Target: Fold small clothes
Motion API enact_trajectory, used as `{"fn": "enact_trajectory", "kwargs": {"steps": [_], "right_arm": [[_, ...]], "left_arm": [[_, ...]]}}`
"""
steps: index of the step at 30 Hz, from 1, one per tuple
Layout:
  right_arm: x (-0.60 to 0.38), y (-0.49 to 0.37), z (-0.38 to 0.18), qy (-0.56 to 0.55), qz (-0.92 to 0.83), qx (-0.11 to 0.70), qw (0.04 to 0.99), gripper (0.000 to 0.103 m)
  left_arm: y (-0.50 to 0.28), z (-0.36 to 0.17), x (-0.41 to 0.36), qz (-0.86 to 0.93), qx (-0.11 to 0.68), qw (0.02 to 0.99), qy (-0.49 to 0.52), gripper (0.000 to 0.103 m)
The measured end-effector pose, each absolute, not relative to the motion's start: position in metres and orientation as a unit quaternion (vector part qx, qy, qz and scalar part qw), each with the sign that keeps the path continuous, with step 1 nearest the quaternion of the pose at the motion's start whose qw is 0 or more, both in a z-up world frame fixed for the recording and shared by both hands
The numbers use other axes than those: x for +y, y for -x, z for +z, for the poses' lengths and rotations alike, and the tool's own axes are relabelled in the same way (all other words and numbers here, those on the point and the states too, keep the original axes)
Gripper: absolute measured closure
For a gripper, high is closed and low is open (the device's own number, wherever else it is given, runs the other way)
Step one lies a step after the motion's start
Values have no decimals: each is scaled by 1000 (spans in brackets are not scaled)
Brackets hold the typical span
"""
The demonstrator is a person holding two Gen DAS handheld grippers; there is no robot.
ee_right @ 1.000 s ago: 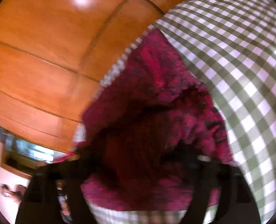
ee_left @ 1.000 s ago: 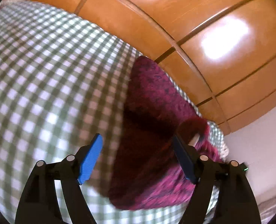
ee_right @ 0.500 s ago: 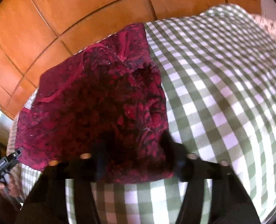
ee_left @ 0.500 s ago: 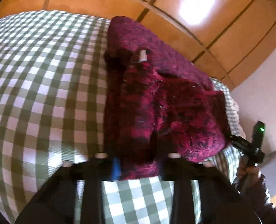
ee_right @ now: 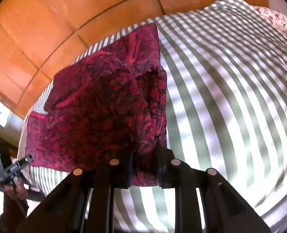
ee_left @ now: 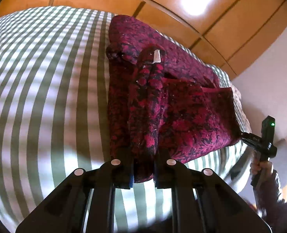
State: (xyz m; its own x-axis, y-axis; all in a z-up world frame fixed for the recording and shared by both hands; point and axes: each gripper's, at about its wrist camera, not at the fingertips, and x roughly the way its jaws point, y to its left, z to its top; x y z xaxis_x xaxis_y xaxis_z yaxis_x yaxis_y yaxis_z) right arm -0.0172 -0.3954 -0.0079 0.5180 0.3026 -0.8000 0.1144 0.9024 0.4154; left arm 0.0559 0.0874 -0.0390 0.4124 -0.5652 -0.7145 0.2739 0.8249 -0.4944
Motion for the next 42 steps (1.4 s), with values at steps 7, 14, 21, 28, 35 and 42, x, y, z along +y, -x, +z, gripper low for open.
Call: {"fn": "enact_trajectory", "kwargs": {"steps": [7, 14, 21, 28, 35, 42], "right_arm": [[-395, 49, 3, -186, 56, 495, 847, 76], [-362, 24, 47, -108, 36, 399, 910, 41], [-324, -1, 29, -14, 0, 408, 913, 39], [-329, -11, -2, -25, -19, 440, 897, 39], [-333, -13, -18, -37, -24, 456, 889, 39], [-333, -15, -7, -33, -22, 443, 896, 33]], "left_arm": [[-19, -27, 91, -235, 476, 841, 107, 57], [-36, 12, 88, -143, 408, 901, 13, 31], [-49, 15, 67, -102, 385, 914, -77, 21], [-53, 4, 52, -97, 392, 910, -93, 21], [-58, 0, 52, -89, 397, 909, -95, 21], [-63, -3, 48, -84, 401, 907, -102, 21]]}}
